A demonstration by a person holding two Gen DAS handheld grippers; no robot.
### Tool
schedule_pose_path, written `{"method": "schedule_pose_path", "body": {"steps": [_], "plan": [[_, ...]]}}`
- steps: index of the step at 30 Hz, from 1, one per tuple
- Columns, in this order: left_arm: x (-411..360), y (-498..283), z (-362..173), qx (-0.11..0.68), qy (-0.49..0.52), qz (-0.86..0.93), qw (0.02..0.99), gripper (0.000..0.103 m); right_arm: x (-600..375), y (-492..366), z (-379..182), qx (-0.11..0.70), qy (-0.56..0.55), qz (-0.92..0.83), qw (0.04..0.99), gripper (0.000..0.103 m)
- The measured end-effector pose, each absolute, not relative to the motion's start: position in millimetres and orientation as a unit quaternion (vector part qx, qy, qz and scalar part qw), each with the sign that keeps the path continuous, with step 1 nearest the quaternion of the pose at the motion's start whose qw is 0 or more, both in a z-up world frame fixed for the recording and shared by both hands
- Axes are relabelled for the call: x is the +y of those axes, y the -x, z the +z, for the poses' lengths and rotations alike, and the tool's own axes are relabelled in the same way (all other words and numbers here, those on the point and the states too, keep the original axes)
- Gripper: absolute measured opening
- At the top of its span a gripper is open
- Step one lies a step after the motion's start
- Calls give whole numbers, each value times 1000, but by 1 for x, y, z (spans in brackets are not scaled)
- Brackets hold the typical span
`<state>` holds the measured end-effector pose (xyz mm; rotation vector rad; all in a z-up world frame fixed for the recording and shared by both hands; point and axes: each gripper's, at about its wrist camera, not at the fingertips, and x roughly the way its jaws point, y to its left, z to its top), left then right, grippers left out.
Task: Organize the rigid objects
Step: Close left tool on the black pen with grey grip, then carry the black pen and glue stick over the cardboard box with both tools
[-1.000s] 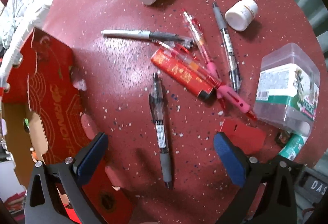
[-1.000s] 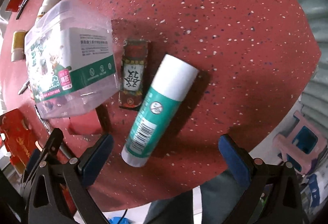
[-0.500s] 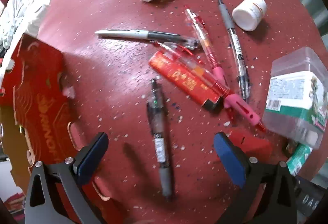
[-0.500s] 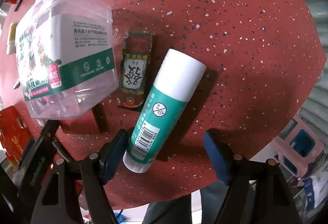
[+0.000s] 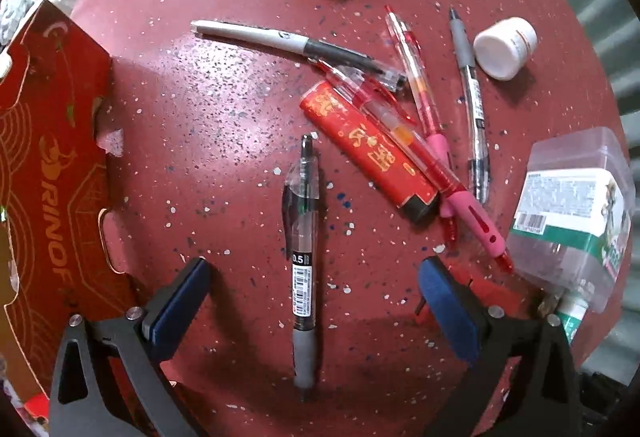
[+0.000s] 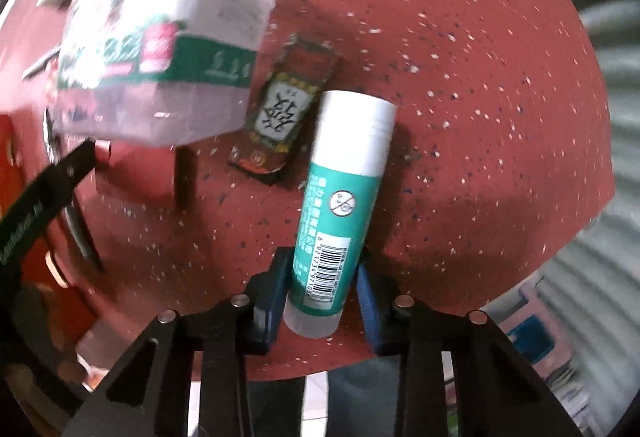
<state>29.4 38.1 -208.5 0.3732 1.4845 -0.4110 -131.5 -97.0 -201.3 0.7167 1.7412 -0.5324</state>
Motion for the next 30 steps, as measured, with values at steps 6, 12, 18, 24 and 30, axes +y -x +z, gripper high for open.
{"method": "schedule_pose_path", "body": {"steps": [6, 12, 18, 24, 30], "plan": [[18, -3, -185, 658, -191, -209, 698, 74, -101, 143, -189, 735, -297, -197, 577, 31], [8, 9, -174, 684, -212, -222, 662, 11, -109, 146, -172, 723, -307, -188, 590, 31], [21, 25, -152, 685, -201, -238, 659, 11, -132, 149, -155, 708, -324, -188, 598, 31], [39, 41, -128, 680, -182, -252, 664, 11, -151, 142, -132, 689, -331, -176, 621, 31], [48, 45, -125, 691, -171, -233, 663, 11, -149, 130, -160, 726, -287, -152, 607, 31]]}}
